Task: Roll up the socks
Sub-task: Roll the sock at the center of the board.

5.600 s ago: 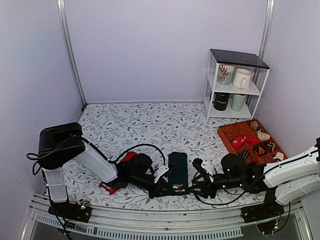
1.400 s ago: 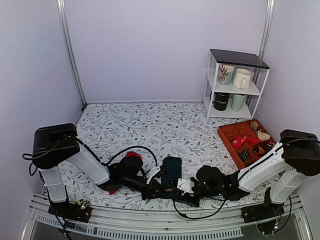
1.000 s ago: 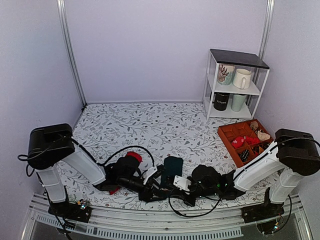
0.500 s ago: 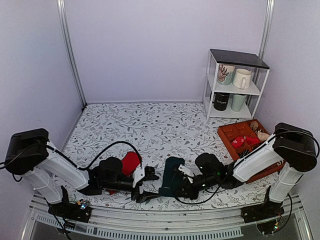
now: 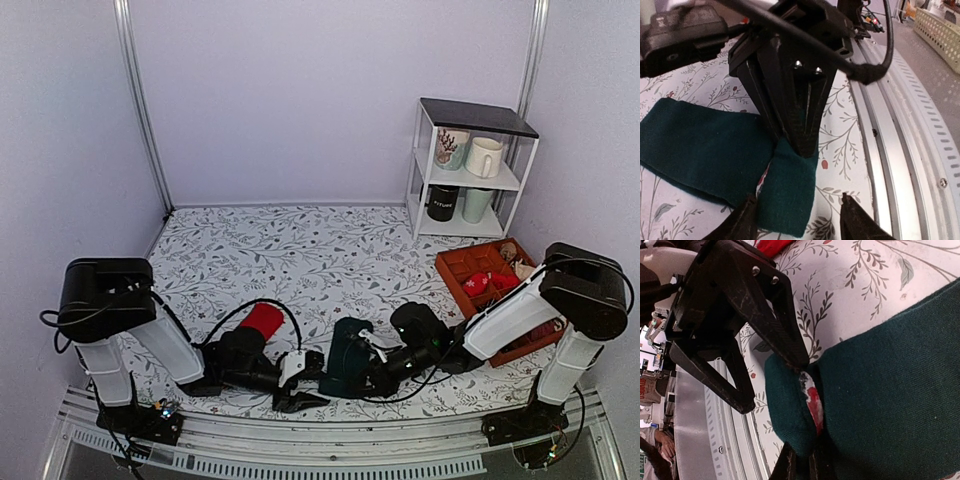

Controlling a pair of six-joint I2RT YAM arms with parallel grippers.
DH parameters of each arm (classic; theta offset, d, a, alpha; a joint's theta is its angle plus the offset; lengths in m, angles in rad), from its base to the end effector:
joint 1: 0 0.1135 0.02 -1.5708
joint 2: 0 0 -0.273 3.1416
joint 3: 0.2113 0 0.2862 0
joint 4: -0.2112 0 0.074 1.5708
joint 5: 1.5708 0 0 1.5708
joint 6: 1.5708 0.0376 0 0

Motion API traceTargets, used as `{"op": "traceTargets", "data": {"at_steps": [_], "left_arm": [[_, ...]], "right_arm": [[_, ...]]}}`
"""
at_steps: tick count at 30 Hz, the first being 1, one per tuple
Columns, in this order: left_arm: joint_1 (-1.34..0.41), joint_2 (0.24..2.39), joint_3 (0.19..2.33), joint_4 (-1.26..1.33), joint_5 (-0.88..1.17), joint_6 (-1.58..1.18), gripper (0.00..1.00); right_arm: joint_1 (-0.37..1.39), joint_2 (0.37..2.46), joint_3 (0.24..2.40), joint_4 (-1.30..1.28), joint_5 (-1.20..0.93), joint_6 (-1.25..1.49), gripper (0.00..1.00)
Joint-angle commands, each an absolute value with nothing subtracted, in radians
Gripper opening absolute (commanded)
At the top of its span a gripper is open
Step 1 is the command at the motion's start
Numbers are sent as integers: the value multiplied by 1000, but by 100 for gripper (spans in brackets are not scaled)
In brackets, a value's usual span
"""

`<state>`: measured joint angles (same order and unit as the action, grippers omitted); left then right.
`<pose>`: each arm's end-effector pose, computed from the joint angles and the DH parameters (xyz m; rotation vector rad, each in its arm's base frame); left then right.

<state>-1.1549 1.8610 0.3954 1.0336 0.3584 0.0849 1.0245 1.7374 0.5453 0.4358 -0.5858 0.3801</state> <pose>0.1036 -0.2673 0.0574 1.4292 1.5799 -1.0205 0.1387 0.2681 0.0726 -1.1316 2.3331 1.3086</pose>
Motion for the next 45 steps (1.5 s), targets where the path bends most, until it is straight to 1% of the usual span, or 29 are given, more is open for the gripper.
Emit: {"op": "traceTargets", "data": {"at_steps": [1,5,6,7,8,9,13,14,15,16,17,21,23,24,27,29,34,40,45], "left_arm": [[-1169,1905,430,1068,374,86,52],[-1170,1940,472,1023,399,77,37],[-1170,1947,476,1018,405,72,32],[-1170,1951,477,1017,409,67,22],[-1169,1953,476,1017,411,63,8],[-1170,1956,474,1014,411,56,0],[-1170,1935,482,928,400,15,0],[-1169,1924,483,887,396,-1,0],[-1167,1914,487,843,391,-20,0],[-1164,1903,499,782,383,-47,0],[-1160,1892,514,713,380,-71,0],[-1143,1868,582,478,435,-186,0],[-1130,1875,619,386,478,-234,0],[-1122,1880,636,357,506,-255,0],[-1101,1897,640,329,559,-304,0],[-1091,1913,637,319,558,-323,0],[-1070,1956,622,352,565,-352,0],[-1065,2016,635,375,579,-359,0],[-1064,2023,636,376,583,-359,0]], "right_arm": [[1021,1810,522,249,-585,395,1],[1019,1811,527,246,-591,402,1],[1019,1810,528,246,-593,402,1],[1017,1808,527,245,-595,401,1],[1017,1809,528,243,-597,400,1],[1017,1808,530,240,-598,399,2],[1015,1787,535,217,-583,382,3],[1014,1771,535,208,-568,376,10],[1015,1745,535,197,-542,367,15],[1015,1712,532,189,-512,361,23],[1014,1673,524,185,-468,346,28],[1019,1485,471,222,-337,291,37],[1049,1408,436,261,-241,245,44],[1075,1383,423,272,-189,192,46],[1165,1336,402,303,-45,59,48],[1217,1337,395,336,0,-2,48],[1259,1413,423,343,4,-87,48],[1286,1511,450,374,27,-102,48],[1316,1535,455,408,60,-98,45]]}}
